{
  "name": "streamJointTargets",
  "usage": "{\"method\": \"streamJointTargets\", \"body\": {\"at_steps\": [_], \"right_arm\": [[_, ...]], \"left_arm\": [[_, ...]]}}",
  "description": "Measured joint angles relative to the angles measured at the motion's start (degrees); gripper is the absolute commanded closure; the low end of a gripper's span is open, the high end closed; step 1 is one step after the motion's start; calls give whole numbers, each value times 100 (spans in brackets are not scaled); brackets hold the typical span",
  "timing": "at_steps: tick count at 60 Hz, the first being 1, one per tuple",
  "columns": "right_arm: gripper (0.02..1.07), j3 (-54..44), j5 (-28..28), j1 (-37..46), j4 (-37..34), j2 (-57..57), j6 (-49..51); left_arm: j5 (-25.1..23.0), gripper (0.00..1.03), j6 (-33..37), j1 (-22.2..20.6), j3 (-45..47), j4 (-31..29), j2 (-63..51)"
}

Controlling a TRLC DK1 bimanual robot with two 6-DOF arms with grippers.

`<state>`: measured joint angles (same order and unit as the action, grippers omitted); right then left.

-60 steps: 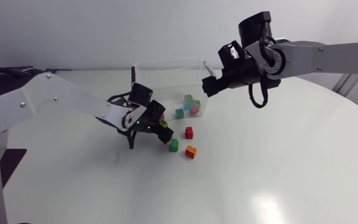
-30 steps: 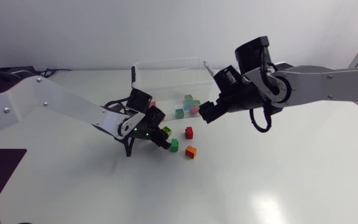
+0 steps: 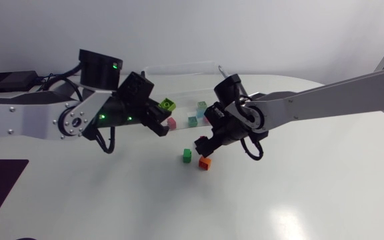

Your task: Place the duplo bricks in the container

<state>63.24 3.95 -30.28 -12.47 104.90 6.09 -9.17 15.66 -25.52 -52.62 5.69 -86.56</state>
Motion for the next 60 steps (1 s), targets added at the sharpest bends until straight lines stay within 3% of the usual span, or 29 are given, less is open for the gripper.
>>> {"method": "streamJointTargets", "body": {"at_steps": [16,34,46,48,51,53,57,60], "right_arm": [[22,629,-260,-37,-46,627,-63],[54,999,-428,-37,-238,1137,-203],[80,1244,-450,-42,-297,1381,-254],[81,1246,-450,-48,-302,1399,-271],[81,1246,-468,-61,-326,1405,-273],[81,1246,-476,-74,-361,1405,-273],[81,1237,-492,-92,-385,1392,-273],[81,1163,-525,-98,-385,1320,-273]], "left_arm": [[0,81,-28,549,-1154,286,-494],[0,81,-114,715,-2680,341,-1971],[87,79,-114,708,-3213,326,-2605],[92,78,-114,708,-3257,323,-2677],[131,67,-114,708,-3329,321,-2771],[166,55,-114,708,-3381,293,-2822],[175,20,-114,708,-3491,179,-2911],[175,10,-114,708,-3528,146,-2940]]}}
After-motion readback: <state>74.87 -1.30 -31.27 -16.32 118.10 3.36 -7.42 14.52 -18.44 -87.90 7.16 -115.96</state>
